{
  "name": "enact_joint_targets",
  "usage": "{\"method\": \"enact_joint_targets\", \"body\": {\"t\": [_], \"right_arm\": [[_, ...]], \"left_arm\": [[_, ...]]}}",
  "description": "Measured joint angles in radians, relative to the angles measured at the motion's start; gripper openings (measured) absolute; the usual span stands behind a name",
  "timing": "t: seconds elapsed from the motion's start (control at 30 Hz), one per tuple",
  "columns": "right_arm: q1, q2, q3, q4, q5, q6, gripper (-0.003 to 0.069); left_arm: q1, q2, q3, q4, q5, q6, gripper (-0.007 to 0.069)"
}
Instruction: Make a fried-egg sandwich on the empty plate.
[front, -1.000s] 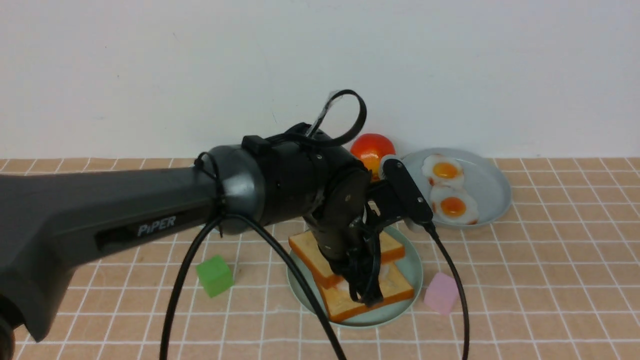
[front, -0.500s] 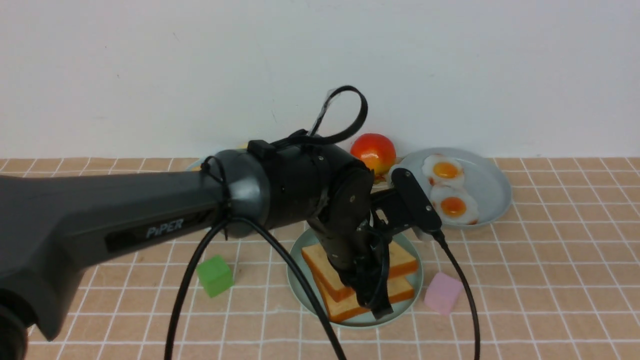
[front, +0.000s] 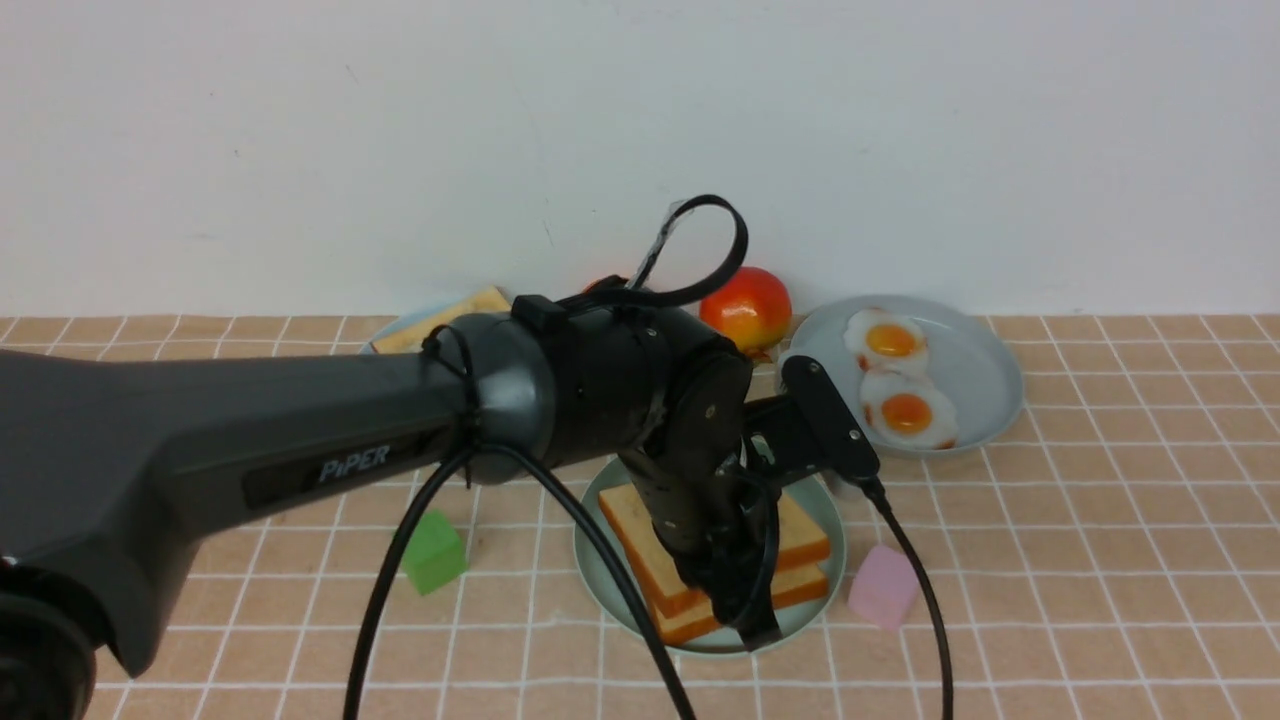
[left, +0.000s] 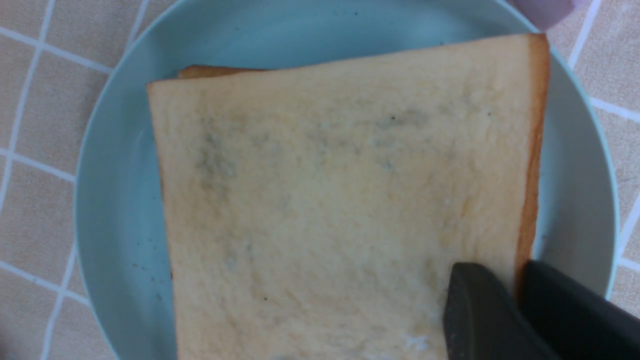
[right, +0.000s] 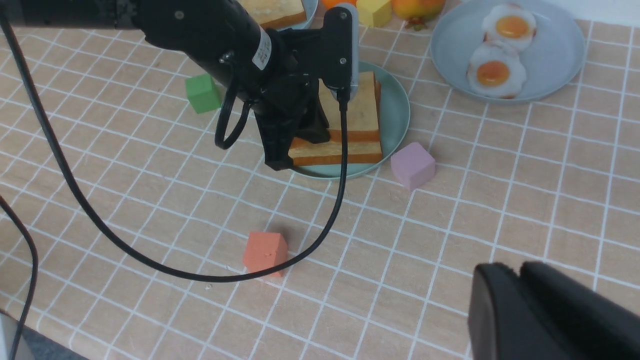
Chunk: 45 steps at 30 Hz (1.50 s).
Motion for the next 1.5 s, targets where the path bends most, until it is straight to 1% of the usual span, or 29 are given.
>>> {"method": "enact_joint_targets", "body": {"t": [0.07,0.2,0.27,0.37,0.47,0.53,0.6,0.67,0.7,0.73,0.77,0.9,0.93,0.97,1.03,1.1,1.17,1.23,1.27,1.3,1.33,1.37,1.4,1.43,1.5], "right_arm": [[0.000,0.000,0.000,0.000,0.000,0.000,0.0080],[0.000,0.000,0.000,0.000,0.000,0.000,0.0083],[0.000,0.000,0.000,0.000,0.000,0.000,0.0085],[0.000,0.000,0.000,0.000,0.000,0.000,0.0085],[0.000,0.000,0.000,0.000,0.000,0.000,0.0085],[0.000,0.000,0.000,-0.002,0.000,0.000,0.0085],[0.000,-0.001,0.000,-0.012,0.000,0.000,0.0085],[0.000,-0.003,0.000,-0.034,0.000,0.000,0.0085],[0.000,-0.003,0.000,-0.036,0.000,0.000,0.0085],[0.000,-0.011,0.000,-0.055,0.000,0.000,0.0085],[0.000,-0.017,0.000,-0.070,0.000,0.000,0.0085],[0.000,-0.063,0.000,-0.121,0.000,0.010,0.0069],[0.000,-0.093,0.000,-0.145,0.001,0.016,0.0048],[0.000,-0.096,0.000,-0.147,0.001,0.017,0.0045],[0.000,-0.138,0.000,-0.167,0.001,0.021,0.0013],[0.000,-0.178,0.000,-0.174,0.001,0.026,-0.0001],[0.000,-0.233,0.004,-0.178,0.001,0.050,-0.0003],[0.000,-0.280,0.023,-0.188,0.002,0.093,-0.0001],[0.000,-0.290,0.029,-0.192,0.002,0.099,-0.0001],[0.000,-0.326,0.066,-0.205,0.000,0.145,0.0000],[0.000,-0.345,0.097,-0.214,-0.012,0.166,0.0000],[0.000,-0.349,0.104,-0.215,-0.012,0.170,0.0000],[0.000,-0.372,0.171,-0.226,-0.066,0.194,0.0000],[0.000,-0.373,0.179,-0.226,-0.066,0.196,0.0000],[0.000,-0.381,0.299,-0.229,-0.217,0.218,0.0000]], "left_arm": [[0.000,0.000,0.000,-0.001,0.000,0.000,0.0167],[0.000,0.000,0.000,-0.002,0.004,0.000,0.0279],[0.000,0.000,0.000,-0.002,0.005,0.000,0.0318],[0.000,-0.006,0.000,-0.004,0.018,-0.001,0.0344],[0.000,-0.045,0.001,-0.022,0.042,-0.025,0.0343],[0.000,-0.100,0.002,-0.054,0.052,-0.069,0.0307],[0.000,-0.193,0.002,-0.089,0.064,-0.131,0.0245],[0.000,-0.301,0.002,-0.117,0.076,-0.187,0.0138],[0.000,-0.313,0.002,-0.122,0.077,-0.191,0.0115],[0.000,-0.406,0.004,-0.136,0.083,-0.207,0.0034],[0.000,-0.474,0.012,-0.145,0.081,-0.215,-0.0004],[0.000,-0.712,0.108,-0.183,0.045,-0.223,-0.0013],[0.000,-0.835,0.204,-0.210,-0.005,-0.223,-0.0013],[0.000,-0.862,0.230,-0.214,-0.019,-0.223,-0.0013],[-0.001,-0.996,0.373,-0.235,-0.100,-0.223,-0.0013],[-0.001,-1.131,0.534,-0.247,-0.205,-0.224,-0.0013],[-0.001,-1.265,0.703,-0.261,-0.342,-0.228,-0.0013],[-0.001,-1.389,0.867,-0.283,-0.511,-0.230,-0.0013],[-0.001,-1.411,0.898,-0.286,-0.547,-0.230,-0.0013],[-0.001,-1.484,1.010,-0.306,-0.684,-0.230,-0.0013],[-0.001,-1.518,1.069,-0.313,-0.759,-0.230,-0.0013],[-0.001,-1.524,1.080,-0.315,-0.773,-0.231,-0.0013],[-0.001,-1.565,1.161,-0.323,-0.875,-0.231,-0.0013],[-0.001,-1.569,1.169,-0.323,-0.884,-0.231,-0.0013],[-0.001,-1.598,1.237,-0.332,-0.951,-0.231,-0.0013]]}}
